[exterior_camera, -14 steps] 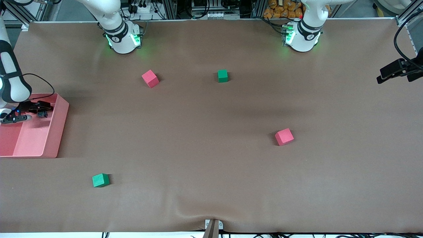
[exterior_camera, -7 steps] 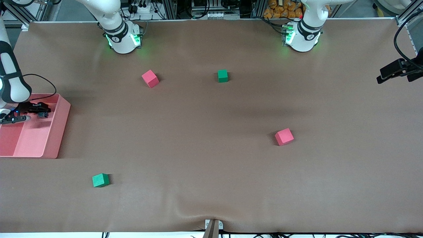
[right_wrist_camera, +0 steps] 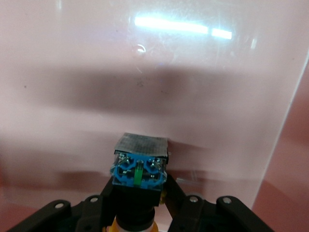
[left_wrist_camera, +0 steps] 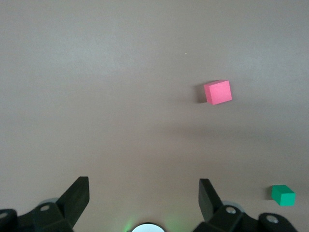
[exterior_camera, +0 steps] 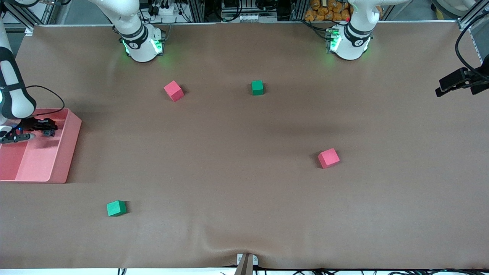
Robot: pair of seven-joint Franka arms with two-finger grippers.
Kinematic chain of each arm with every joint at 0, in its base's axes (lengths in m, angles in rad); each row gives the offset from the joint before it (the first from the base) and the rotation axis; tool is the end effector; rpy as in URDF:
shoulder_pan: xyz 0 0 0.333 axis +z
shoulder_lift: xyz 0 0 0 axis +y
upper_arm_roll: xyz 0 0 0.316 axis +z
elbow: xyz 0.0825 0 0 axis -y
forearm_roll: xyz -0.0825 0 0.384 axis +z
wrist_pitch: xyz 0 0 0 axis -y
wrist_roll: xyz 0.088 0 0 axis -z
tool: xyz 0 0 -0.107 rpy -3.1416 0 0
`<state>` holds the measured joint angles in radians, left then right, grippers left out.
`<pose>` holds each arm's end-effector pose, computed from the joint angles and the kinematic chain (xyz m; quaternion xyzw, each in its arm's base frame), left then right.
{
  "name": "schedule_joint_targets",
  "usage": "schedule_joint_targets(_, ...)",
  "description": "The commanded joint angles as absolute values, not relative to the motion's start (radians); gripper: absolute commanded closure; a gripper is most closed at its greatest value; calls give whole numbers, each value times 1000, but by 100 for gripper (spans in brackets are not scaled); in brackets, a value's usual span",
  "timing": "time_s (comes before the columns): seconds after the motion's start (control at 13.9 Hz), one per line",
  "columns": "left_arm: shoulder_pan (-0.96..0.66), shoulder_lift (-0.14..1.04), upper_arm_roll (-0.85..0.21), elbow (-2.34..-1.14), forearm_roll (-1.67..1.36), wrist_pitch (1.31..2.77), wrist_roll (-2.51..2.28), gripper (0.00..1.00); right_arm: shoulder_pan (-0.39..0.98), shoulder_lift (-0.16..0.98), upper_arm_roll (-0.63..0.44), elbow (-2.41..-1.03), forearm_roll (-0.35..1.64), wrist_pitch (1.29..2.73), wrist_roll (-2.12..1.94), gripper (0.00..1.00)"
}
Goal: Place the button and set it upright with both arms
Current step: 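Reach the right gripper into the pink bin and grasp the button switch, then lift the button switch out of the bin with the right gripper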
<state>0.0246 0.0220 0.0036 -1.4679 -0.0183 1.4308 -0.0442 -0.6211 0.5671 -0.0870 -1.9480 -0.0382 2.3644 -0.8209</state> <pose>0.5469 0.0132 0.6484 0.9989 0.0352 -0.0296 0.0088 0.4579 -0.3917 0.1747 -0.9937 -0.0757 0.0788 0.0255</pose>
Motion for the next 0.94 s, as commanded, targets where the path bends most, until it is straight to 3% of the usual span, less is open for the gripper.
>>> schedule_joint_targets(0.0,28,12,-3,-1463,-12,1417,-49,0,-661,557,-64,-1916,-40,2321,-845,100)
schedule_joint_targets(0.14,28,14,-3,-1463,-12,1417,-49,0,-660,531,-66,-1876,-40,2235,-847,100)
schedule_joint_targets(0.86,26,12,-3,-1463,-14,1417,-52,0,-614,347,-49,-1829,-40,2110,-847,100)
